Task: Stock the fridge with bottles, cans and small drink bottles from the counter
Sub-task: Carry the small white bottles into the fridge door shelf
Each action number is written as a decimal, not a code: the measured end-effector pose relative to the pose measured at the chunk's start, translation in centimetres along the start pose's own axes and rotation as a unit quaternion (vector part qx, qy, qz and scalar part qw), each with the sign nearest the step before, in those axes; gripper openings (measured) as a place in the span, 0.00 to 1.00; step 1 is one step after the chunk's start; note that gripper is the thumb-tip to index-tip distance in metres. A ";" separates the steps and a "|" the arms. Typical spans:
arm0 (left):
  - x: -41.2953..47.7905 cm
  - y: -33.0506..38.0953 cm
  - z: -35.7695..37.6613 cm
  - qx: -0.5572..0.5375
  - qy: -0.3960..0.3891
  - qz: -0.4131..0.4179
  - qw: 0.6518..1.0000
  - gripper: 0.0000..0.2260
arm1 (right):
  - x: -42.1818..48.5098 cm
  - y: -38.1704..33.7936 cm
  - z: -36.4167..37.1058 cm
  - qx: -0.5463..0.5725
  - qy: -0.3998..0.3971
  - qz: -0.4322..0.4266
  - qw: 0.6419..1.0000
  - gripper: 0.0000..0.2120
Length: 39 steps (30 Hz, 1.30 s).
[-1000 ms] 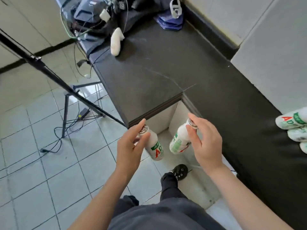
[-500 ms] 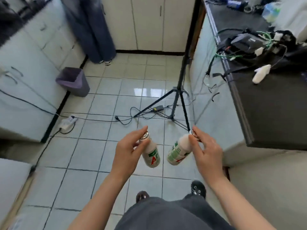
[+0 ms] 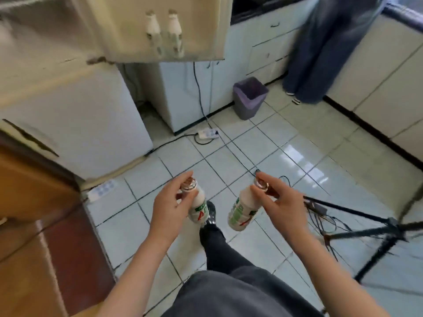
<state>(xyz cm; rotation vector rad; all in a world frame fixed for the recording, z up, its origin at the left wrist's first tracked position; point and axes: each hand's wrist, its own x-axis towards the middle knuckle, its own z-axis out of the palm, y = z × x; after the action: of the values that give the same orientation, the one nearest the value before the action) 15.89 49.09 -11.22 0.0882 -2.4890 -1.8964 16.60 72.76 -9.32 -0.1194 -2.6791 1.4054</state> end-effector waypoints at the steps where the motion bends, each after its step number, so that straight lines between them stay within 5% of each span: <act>1: 1.2 -0.6 -1.1 0.003 0.019 -0.011 1.000 0.21 | 2.0 -0.3 1.6 0.003 -0.020 -0.006 1.000 0.14; 7: 10.8 -2.6 -6.2 0.034 0.113 -0.064 0.991 0.19 | 14.8 -3.5 9.3 0.006 -0.118 -0.068 0.991 0.16; 13: 21.8 -0.3 -9.3 0.068 0.148 -0.032 0.986 0.17 | 26.8 -7.7 12.8 0.021 -0.123 -0.110 0.986 0.17; 24: 34.1 2.8 -14.0 0.002 0.215 0.033 0.976 0.18 | 40.4 -15.3 17.0 0.089 -0.003 -0.179 0.980 0.15; 39: 53.5 7.9 -21.7 -0.049 0.125 0.161 0.978 0.17 | 53.3 -26.3 21.1 0.257 0.213 -0.102 0.937 0.13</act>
<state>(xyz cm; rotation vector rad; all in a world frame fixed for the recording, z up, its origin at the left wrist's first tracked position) -36.86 27.50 0.87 -0.0714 -2.0970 -1.7483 -39.51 47.18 3.85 -0.0835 -1.8614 1.7176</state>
